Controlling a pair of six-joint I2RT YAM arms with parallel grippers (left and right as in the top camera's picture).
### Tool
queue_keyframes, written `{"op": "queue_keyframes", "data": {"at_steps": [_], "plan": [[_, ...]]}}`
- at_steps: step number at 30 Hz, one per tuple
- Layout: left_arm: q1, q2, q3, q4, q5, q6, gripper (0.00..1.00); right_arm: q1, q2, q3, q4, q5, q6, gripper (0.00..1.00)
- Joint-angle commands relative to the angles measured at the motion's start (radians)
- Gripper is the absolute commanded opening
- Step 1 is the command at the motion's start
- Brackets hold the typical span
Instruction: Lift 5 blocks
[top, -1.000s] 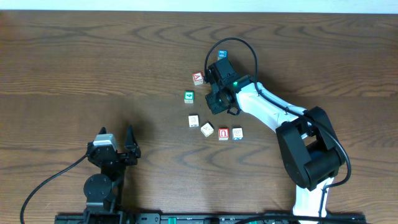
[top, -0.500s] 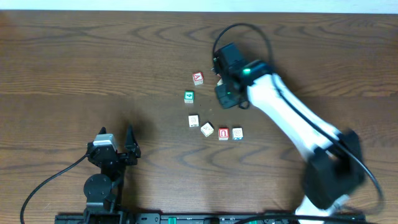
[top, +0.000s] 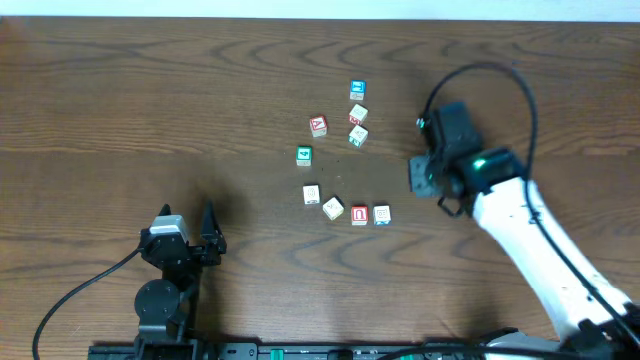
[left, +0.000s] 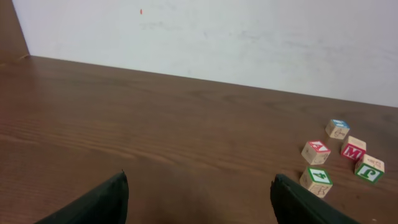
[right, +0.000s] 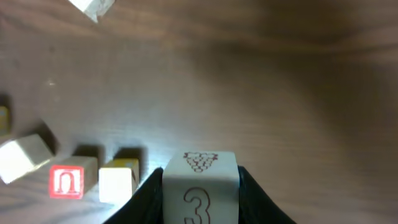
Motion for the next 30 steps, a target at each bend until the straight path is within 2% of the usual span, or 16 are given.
{"op": "queue_keyframes", "data": {"at_steps": [1,7,27,30], "plan": [[0.005,-0.006,-0.024,-0.032,-0.006,-0.005,0.73,0.011,0.0,-0.118,0.106,-0.077,0.042,0.2],[0.005,-0.006,-0.024,-0.032,-0.006,-0.005,0.74,0.017,0.0,-0.232,0.261,-0.13,0.049,0.27],[0.005,-0.006,-0.024,-0.032,-0.006,-0.005,0.73,0.067,0.092,-0.255,0.293,-0.179,0.04,0.27],[0.005,-0.006,-0.024,-0.032,-0.006,-0.005,0.73,0.067,0.092,-0.255,0.293,-0.175,0.041,0.35]]}}
